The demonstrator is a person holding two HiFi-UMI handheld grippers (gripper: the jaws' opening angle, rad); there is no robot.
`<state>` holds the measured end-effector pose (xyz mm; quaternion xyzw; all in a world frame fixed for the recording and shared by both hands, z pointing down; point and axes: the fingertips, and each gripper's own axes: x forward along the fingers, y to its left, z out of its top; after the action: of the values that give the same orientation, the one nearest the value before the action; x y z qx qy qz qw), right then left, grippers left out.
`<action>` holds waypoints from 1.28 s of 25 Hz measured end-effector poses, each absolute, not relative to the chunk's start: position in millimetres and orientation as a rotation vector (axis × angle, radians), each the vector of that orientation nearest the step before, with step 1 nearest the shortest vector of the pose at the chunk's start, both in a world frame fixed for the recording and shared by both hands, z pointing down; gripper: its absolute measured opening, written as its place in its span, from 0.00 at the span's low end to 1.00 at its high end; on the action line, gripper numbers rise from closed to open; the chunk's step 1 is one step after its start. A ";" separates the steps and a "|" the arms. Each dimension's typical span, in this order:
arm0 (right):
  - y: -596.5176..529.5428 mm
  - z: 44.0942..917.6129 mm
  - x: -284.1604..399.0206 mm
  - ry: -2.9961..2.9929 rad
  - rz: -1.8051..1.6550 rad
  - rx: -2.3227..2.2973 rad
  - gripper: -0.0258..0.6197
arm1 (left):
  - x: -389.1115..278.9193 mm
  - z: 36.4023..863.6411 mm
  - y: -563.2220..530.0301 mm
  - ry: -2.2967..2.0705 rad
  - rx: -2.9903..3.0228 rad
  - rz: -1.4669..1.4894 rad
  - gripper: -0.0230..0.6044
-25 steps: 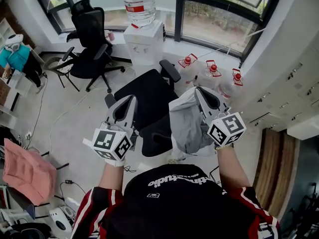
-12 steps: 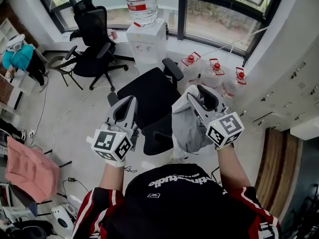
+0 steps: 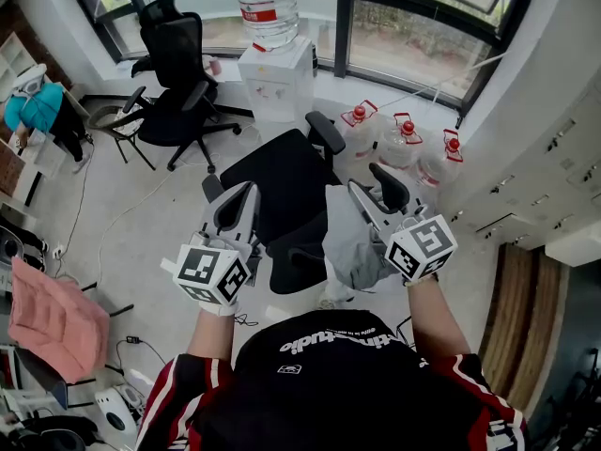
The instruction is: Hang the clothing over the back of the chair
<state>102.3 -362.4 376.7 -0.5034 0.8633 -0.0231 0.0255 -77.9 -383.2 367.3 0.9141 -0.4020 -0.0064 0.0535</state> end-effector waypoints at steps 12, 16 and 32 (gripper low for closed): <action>-359.9 373.7 103.0 2.647 -0.054 -1.565 0.31 | -82.2 364.9 -382.7 -1.241 2.780 -0.037 0.08; -360.0 372.9 102.5 2.647 -0.055 -1.563 0.27 | -82.1 362.1 -383.2 -1.254 2.785 -0.037 0.08; -367.7 385.1 99.2 2.586 -0.060 -1.698 0.06 | -94.0 362.3 -388.2 -1.358 2.798 -0.036 0.08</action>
<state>99.2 -367.7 385.1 -0.5486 0.8355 -0.0195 0.0237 -94.0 -388.2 362.3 0.8995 -0.4365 -0.0115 0.0156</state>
